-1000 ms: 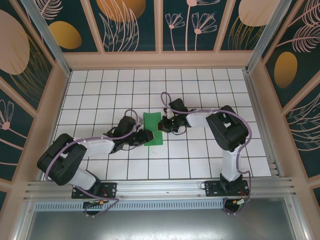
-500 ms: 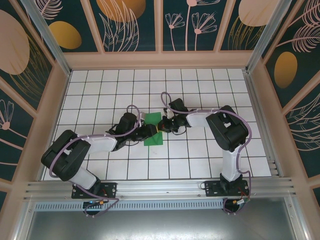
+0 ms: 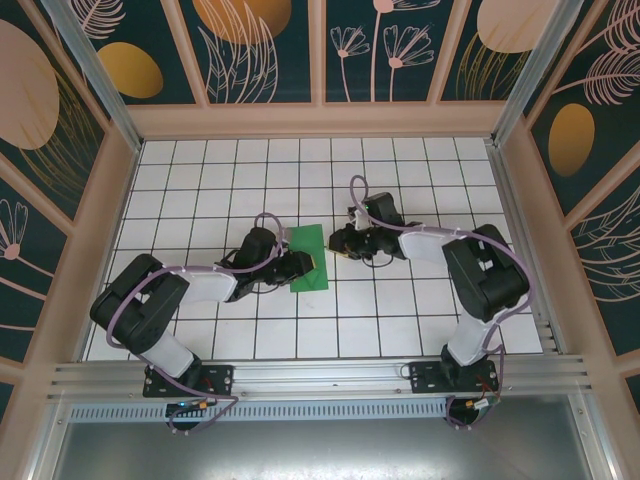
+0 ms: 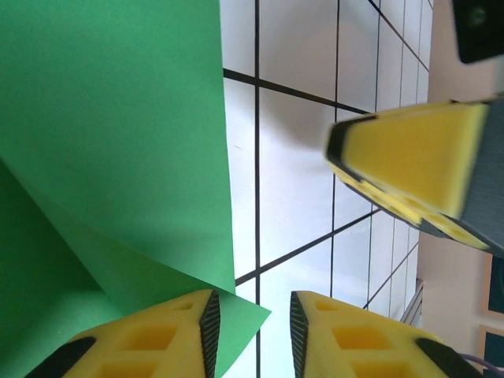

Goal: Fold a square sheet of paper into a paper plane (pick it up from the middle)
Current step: Fold the triangle a second time at the center of the table.

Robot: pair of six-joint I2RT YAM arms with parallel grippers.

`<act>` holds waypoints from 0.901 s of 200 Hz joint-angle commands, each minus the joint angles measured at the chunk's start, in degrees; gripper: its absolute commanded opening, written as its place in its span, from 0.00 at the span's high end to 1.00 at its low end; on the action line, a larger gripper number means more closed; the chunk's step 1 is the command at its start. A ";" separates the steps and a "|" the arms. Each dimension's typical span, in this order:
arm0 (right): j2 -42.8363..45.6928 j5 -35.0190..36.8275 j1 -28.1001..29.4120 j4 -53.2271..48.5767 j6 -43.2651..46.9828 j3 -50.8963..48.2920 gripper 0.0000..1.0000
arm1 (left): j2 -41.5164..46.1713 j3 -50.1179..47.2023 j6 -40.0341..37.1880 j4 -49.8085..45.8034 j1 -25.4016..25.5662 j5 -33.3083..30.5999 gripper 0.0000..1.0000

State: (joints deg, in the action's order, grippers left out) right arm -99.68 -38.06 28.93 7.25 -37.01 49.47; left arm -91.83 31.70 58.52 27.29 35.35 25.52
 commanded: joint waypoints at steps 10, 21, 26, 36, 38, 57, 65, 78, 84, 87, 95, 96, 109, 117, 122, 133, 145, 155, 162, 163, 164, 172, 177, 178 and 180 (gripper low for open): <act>3.08 -3.66 0.42 6.27 -2.08 -5.10 0.69 | -0.72 1.17 0.35 0.68 -0.18 -2.17 0.74; 3.80 -4.10 0.81 8.17 -3.11 -6.58 0.67 | -0.80 1.01 0.25 0.26 -0.15 -2.80 0.77; 3.96 -4.27 1.07 8.81 -3.47 -7.02 0.66 | -0.89 0.91 0.20 0.23 -0.21 -2.97 0.78; 4.13 -4.38 1.75 9.91 -4.25 -7.83 0.64 | -0.98 0.57 0.31 0.52 -0.20 -3.26 0.79; 4.18 -4.39 1.81 10.10 -4.35 -7.97 0.63 | -1.05 0.49 0.35 0.49 -0.20 -3.32 0.80; 3.85 -4.27 3.19 11.17 -5.30 -8.50 0.62 | -1.32 0.29 0.57 0.90 -0.20 -3.63 0.82; 3.57 -4.15 3.62 11.70 -5.69 -8.67 0.62 | -1.49 0.34 0.54 1.09 -0.13 -3.55 0.83; 3.19 -4.12 4.07 12.43 -6.17 -8.75 0.62 | -1.55 0.38 0.48 1.19 -0.20 -3.55 0.83; 2.89 -4.13 4.22 12.59 -6.28 -8.69 0.62 | -1.64 0.38 0.51 1.20 -0.21 -3.63 0.83; 2.85 -4.12 4.33 12.61 -6.35 -8.70 0.62 | -1.62 0.38 0.53 1.20 -0.20 -3.63 0.84; 2.50 -4.06 4.59 12.62 -6.40 -8.40 0.62 | -1.60 0.38 0.52 1.19 -0.20 -3.63 0.84; 2.44 -4.06 4.62 12.62 -6.36 -8.41 0.62 | -1.55 0.38 0.49 1.19 -0.20 -3.63 0.84; 1.96 -4.04 5.03 12.52 -6.23 -7.89 0.62 | -1.60 0.38 0.40 1.19 -0.16 -3.63 0.84; 1.49 -3.87 5.30 12.29 -6.07 -7.46 0.63 | -1.49 0.38 0.42 1.19 -0.20 -3.64 0.84; 1.15 -3.87 5.50 12.06 -5.75 -7.23 0.63 | -1.57 0.38 0.37 1.19 -0.21 -3.58 0.85; 0.50 -3.99 6.00 11.68 -5.32 -6.61 0.64 | -1.47 0.35 0.48 1.27 -0.24 -3.64 0.85; -0.24 -3.69 6.26 11.13 -4.98 -6.00 0.65 | -1.34 0.29 0.53 1.36 -0.20 -3.63 0.85; -0.85 -3.72 6.40 10.96 -4.94 -5.64 0.65 | -1.27 0.35 0.50 1.29 -0.25 -3.63 0.85; -1.14 -3.61 6.42 10.87 -5.00 -5.53 0.65 | -1.16 0.29 0.52 1.28 -0.25 -3.68 0.85; -1.18 -3.65 6.46 10.87 -5.00 -5.49 0.66 | -1.16 0.29 0.53 1.28 -0.22 -3.66 0.85; -1.24 -3.62 6.43 10.86 -4.95 -5.46 0.66 | -1.11 0.29 0.53 1.28 -0.25 -3.64 0.85; -1.51 -3.60 6.47 10.79 -4.95 -5.37 0.65 | -0.99 0.32 0.49 1.29 -0.26 -3.66 0.86; -1.79 -3.61 6.47 10.71 -4.86 -5.21 0.65 | -1.02 0.33 0.53 1.32 -0.22 -3.66 0.86; -1.81 -3.65 6.48 10.70 -4.89 -5.19 0.66 | -1.00 0.31 0.49 1.34 -0.21 -3.64 0.86; -1.85 -3.61 6.42 10.64 -4.84 -5.14 0.66 | -0.99 0.29 0.53 1.29 -0.20 -3.64 0.86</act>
State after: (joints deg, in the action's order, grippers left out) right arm -99.94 -40.84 34.96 17.63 -42.50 42.70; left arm -92.86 31.73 58.83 27.24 35.35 22.41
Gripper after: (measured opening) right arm 0.345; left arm 0.145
